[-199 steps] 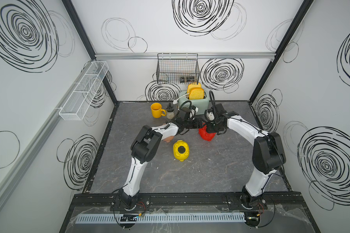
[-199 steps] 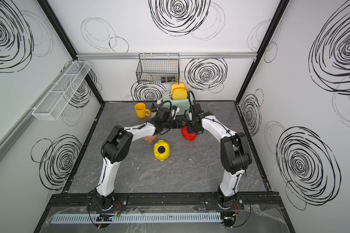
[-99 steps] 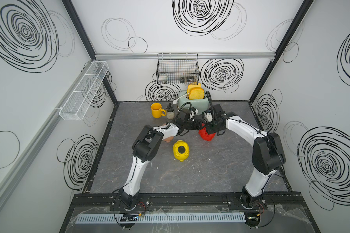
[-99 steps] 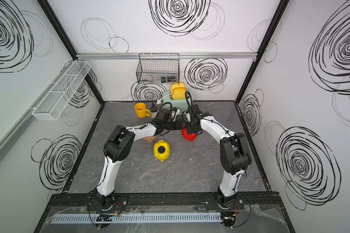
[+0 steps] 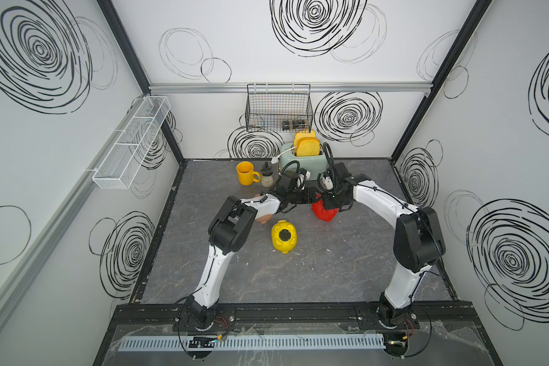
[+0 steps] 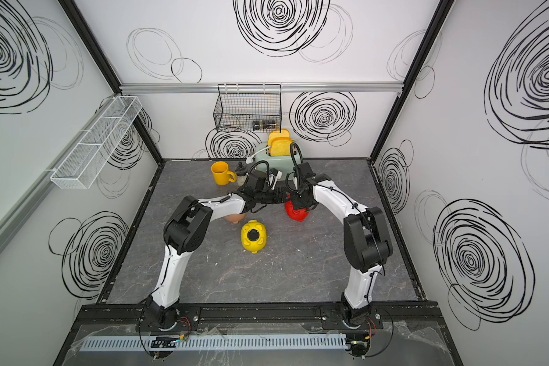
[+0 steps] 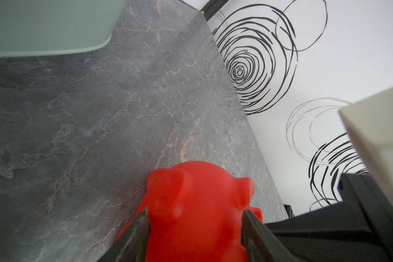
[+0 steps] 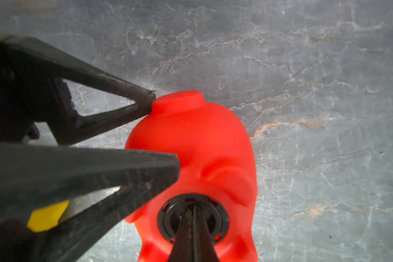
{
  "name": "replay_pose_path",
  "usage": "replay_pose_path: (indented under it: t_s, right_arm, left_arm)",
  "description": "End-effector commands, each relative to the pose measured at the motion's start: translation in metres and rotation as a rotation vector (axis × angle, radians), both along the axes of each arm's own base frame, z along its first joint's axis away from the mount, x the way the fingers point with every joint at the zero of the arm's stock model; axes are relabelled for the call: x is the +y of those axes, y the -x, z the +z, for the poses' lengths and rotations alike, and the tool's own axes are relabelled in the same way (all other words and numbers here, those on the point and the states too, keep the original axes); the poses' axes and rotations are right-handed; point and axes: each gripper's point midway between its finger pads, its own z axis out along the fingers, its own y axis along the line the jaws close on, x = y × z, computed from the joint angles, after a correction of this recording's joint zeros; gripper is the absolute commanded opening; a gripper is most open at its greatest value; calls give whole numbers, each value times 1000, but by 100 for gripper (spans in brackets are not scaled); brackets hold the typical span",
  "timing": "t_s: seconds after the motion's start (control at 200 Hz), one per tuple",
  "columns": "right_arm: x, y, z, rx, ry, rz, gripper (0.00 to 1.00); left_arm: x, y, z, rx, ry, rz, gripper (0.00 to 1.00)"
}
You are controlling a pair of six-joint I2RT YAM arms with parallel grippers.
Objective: Close piggy banks
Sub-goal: Screw the knob on the piggy bank.
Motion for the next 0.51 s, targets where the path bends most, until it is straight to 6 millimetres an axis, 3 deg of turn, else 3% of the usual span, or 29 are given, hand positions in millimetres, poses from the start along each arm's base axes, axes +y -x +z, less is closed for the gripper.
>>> replay_pose_path:
  t_s: [0.0, 0.5]
  right_arm:
    - [-13, 37, -52, 222, 52, -105, 0]
    - [-1, 33, -34, 262, -90, -328, 0]
  left_arm:
    - [-8, 11, -20, 38, -3, -39, 67]
    - [-11, 15, -23, 37, -12, -47, 66]
